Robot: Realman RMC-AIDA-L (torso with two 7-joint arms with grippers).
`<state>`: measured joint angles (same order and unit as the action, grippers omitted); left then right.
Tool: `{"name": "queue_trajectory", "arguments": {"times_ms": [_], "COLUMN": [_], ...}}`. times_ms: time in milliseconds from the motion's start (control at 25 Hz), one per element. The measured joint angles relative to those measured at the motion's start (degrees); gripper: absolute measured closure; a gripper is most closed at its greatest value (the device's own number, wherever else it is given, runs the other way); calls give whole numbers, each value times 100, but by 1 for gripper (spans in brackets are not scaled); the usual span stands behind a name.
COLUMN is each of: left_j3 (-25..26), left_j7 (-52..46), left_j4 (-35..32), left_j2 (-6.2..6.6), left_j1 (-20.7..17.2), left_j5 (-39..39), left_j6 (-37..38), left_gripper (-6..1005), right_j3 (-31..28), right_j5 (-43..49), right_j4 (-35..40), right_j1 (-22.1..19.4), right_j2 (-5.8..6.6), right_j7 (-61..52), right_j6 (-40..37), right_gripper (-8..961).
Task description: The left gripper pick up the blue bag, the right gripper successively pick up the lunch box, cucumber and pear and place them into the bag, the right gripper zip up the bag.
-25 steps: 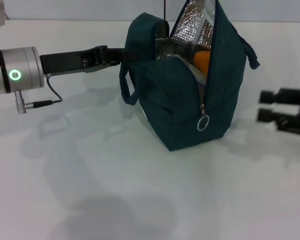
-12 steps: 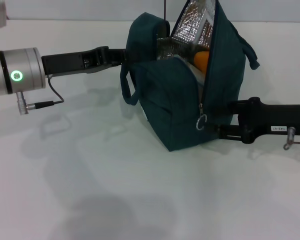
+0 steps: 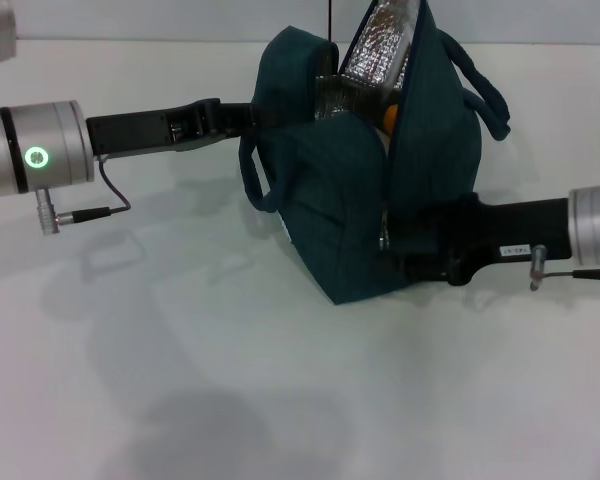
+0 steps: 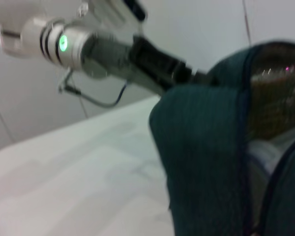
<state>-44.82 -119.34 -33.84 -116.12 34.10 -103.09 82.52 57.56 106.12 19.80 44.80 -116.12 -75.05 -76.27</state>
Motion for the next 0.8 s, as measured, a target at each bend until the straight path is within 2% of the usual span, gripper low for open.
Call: {"name": "queue_trajectory", "arguments": {"times_ms": [200,600,800], "left_j3": [0,-9,-6], "left_j7": [22,106,106], "left_j4": [0,0,0], "left_j2": [-12,-16,-16], "left_j1": [12,11,-7], "left_j5": [0,0,0], "left_j6": [8,-13,-17], "left_gripper": [882,881,880], "right_j3": [246,265,815], "right_j5": [-2,-616,-1008], "right_j4": [-168,-213,-264], "right_j1": [127,-36,-38], "right_j2": [-4,-6,-8], "right_j7": [-184,-139,-157], "right_j6": [269,365,388], "right_gripper": [456,487,513]}}
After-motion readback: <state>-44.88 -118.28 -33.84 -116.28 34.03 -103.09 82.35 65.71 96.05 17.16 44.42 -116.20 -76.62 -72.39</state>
